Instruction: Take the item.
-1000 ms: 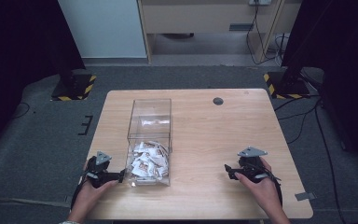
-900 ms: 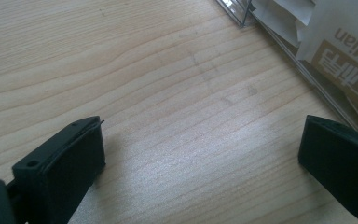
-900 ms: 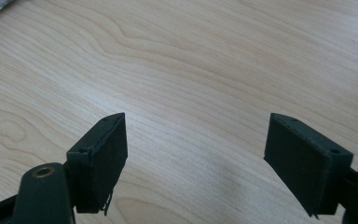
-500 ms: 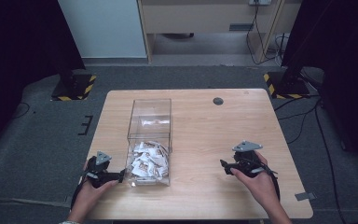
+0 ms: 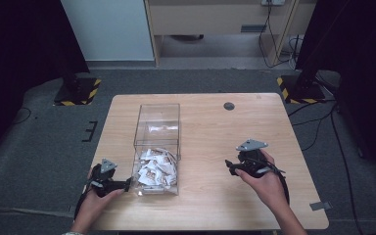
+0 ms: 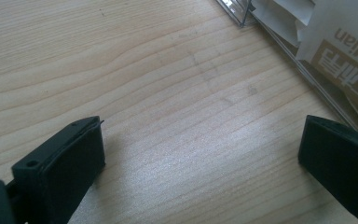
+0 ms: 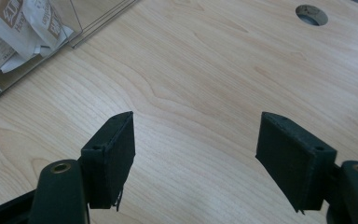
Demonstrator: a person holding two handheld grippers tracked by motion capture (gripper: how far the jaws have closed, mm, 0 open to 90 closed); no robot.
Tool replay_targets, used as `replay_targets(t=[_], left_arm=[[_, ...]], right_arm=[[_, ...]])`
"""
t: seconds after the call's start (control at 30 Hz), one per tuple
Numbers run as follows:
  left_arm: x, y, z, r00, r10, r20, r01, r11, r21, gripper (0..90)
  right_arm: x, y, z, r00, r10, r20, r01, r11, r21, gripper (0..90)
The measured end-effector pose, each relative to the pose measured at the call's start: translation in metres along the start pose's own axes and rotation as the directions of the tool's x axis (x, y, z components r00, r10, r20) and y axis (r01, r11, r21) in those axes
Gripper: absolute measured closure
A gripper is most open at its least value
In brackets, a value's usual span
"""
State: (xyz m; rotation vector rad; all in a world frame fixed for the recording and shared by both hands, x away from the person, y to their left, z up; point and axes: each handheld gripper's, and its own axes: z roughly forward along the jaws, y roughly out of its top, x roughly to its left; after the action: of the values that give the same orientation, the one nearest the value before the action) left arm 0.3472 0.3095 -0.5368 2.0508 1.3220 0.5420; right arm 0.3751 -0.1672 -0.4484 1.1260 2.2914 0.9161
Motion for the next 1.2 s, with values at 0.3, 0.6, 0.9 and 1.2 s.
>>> replay_targets(t=[0.3,0.6,0.9,1.2], left_arm=[[0.000,0.000,0.000,1.0000,0.000,0.000,0.000,1.0000,0.000,0.0],[0.000,0.000,0.000,1.0000,0.000,0.000,0.000,1.0000,0.000,0.0],[0.000,0.000,0.000,1.0000,0.000,0.000,0.000,1.0000,0.000,0.0],[0.000,0.000,0.000,1.0000,0.000,0.002,0.000,1.0000,0.000,0.0]], right_arm=[[0.004,0.012,-0.002,0.9994,-0.029,0.017,0.029,1.000,-0.004,27.7],[0.012,0.025,-0.004,0.9972,-0.074,0.011,0.074,0.997,-0.007,28.8],[0.020,0.038,-0.004,0.9954,-0.096,0.010,0.096,0.995,-0.010,29.9],[0.027,0.051,-0.005,0.9926,-0.121,-0.001,0.121,0.992,-0.023,35.2]])
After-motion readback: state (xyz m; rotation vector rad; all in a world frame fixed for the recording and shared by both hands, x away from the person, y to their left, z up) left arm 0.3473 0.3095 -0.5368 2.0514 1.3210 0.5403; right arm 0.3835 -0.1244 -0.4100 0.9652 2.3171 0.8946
